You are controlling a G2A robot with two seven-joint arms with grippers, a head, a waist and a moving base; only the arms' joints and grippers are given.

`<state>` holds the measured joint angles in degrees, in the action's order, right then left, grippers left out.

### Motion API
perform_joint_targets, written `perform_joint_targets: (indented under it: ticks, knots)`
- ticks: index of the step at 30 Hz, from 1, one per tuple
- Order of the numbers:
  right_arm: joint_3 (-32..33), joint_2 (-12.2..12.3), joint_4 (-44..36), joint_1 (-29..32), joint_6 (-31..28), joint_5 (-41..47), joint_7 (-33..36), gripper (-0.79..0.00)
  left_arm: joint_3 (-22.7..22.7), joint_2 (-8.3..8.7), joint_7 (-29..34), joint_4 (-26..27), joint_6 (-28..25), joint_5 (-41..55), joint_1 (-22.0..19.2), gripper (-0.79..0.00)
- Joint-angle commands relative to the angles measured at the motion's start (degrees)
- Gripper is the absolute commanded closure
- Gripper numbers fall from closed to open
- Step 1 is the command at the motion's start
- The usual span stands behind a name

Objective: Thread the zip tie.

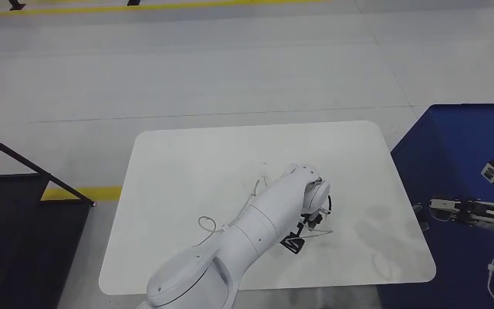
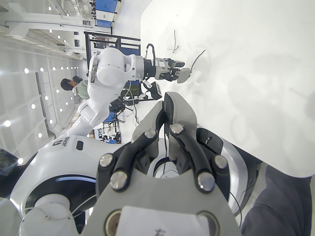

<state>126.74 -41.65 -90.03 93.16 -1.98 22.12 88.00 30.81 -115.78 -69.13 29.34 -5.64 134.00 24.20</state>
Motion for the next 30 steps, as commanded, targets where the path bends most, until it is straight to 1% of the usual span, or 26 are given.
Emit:
perform_joint_targets:
  ticks: [1, 3, 4, 5, 6, 17, 20, 23, 24, 25, 27, 28, 29, 30]
  knots:
    - [0.00, 0.00, 0.00, 0.00, 0.00, 0.00, 0.00, 0.000, -0.40, 0.06, 1.81, -0.52, 0.36, 0.71, -0.06, -0.348]
    - [0.00, 0.00, 0.00, 0.00, 0.00, 0.00, 0.00, 0.000, -0.86, 0.08, 3.15, -1.15, 0.07, 0.96, -0.17, -0.336]
    - [0.00, 0.00, 0.00, 0.00, 0.00, 0.00, 0.00, 0.000, -1.06, 0.06, 3.34, -1.30, 0.24, 1.34, -0.17, -0.382]
    - [0.00, 0.00, 0.00, 0.00, 0.00, 0.00, 0.00, 0.000, -0.99, 0.07, 4.97, -0.68, 1.00, 2.07, -0.18, -0.677]
    - [0.00, 0.00, 0.00, 0.00, 0.00, 0.00, 0.00, 0.000, -0.87, 0.12, 6.00, -0.43, 1.76, 2.72, -0.05, -0.785]
    - [0.00, 0.00, 0.00, 0.00, 0.00, 0.00, 0.00, 0.000, -0.87, 0.12, 6.00, -0.43, 1.76, 2.72, -0.05, -0.785]
    - [0.00, 0.00, 0.00, 0.00, 0.00, 0.00, 0.00, 0.000, -0.23, 1.17, 6.69, 0.68, 2.13, 2.44, 1.02, -0.785]
    - [0.00, 0.00, 0.00, 0.00, 0.00, 0.00, 0.00, 0.000, 0.49, 1.44, 5.25, 1.21, 1.90, 1.78, 1.30, -0.776]
    - [0.00, 0.00, 0.00, 0.00, 0.00, 0.00, 0.00, 0.000, 0.58, 1.44, 5.24, 1.45, 1.62, 1.29, 1.42, -0.671]
    - [0.00, 0.00, 0.00, 0.00, 0.00, 0.00, 0.00, 0.000, 0.55, 1.42, 5.07, 1.46, 0.91, 0.62, 1.61, -0.588]
    - [0.00, 0.00, 0.00, 0.00, 0.00, 0.00, 0.00, 0.000, 0.33, 1.30, 4.54, 1.82, -0.16, -0.47, 2.01, -0.548]
    - [0.00, 0.00, 0.00, 0.00, 0.00, 0.00, 0.00, 0.000, 0.42, 1.28, 4.46, 2.06, 0.08, -0.44, 2.29, -0.493]
    - [0.00, 0.00, 0.00, 0.00, 0.00, 0.00, 0.00, 0.000, 0.47, 1.28, 4.36, 2.11, 0.26, -0.57, 2.45, -0.419]
    - [0.00, 0.00, 0.00, 0.00, 0.00, 0.00, 0.00, 0.000, 0.43, 1.27, 4.36, 2.15, 0.17, -0.92, 2.54, -0.391]
